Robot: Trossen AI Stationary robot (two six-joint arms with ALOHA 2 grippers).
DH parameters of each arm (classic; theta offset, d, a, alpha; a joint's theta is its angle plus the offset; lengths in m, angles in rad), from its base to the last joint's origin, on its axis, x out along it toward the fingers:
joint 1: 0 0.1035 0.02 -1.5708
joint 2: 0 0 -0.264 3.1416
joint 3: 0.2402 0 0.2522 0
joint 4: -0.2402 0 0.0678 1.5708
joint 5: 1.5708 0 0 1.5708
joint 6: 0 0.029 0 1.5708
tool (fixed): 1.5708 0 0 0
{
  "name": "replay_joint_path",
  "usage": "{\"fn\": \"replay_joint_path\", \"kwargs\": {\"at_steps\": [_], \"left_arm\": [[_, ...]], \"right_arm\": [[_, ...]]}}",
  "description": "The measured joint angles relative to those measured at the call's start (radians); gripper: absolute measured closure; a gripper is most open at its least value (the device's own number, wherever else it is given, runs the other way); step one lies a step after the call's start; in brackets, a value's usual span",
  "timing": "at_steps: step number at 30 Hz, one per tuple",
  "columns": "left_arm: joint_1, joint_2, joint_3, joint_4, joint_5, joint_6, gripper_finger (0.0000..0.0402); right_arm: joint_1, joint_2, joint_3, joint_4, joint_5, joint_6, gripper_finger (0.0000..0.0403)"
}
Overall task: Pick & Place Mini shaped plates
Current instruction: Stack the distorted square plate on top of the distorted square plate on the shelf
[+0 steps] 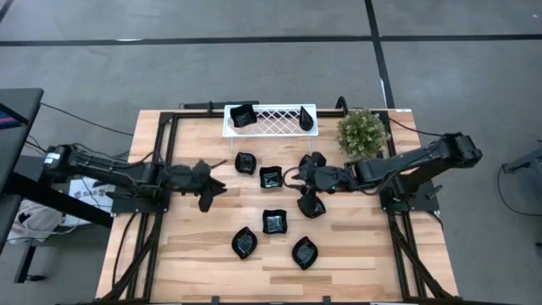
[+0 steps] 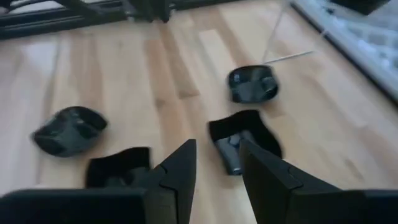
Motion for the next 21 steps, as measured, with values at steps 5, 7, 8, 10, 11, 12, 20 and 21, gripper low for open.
{"fn": "replay_joint_path", "kwargs": {"at_steps": [5,7,8,10,11,12,20,21], "left_arm": [[-0.158,0.000,-0.001,0.067,-0.124,-0.080,0.0293],[-0.207,0.000,-0.001,0.093,-0.166,-0.082,0.0293],[-0.227,0.000,-0.001,0.106,-0.187,-0.094,0.0293],[-0.261,0.000,-0.001,0.123,-0.222,-0.121,0.0293],[-0.275,0.000,-0.001,0.133,-0.233,-0.130,0.0293],[-0.288,0.000,-0.001,0.144,-0.241,-0.135,0.0293],[-0.327,0.000,-0.001,0.160,-0.287,-0.167,0.0293],[-0.330,0.000,-0.001,0.161,-0.303,-0.172,0.0293]], "right_arm": [[0.053,0.078,0.001,0.200,-0.002,0.124,0.0285],[0.064,0.116,0.002,0.284,-0.008,0.139,0.0285],[0.069,0.131,0.001,0.307,-0.008,0.142,0.0285],[0.074,0.168,0.008,0.345,-0.008,0.141,0.0285],[0.074,0.184,0.010,0.342,-0.009,0.136,0.0285],[0.072,0.201,0.013,0.335,-0.009,0.135,0.0285],[0.026,0.331,0.018,0.307,-0.015,0.103,0.0285],[0.018,0.345,0.018,0.308,-0.014,0.078,0.0285]]}}
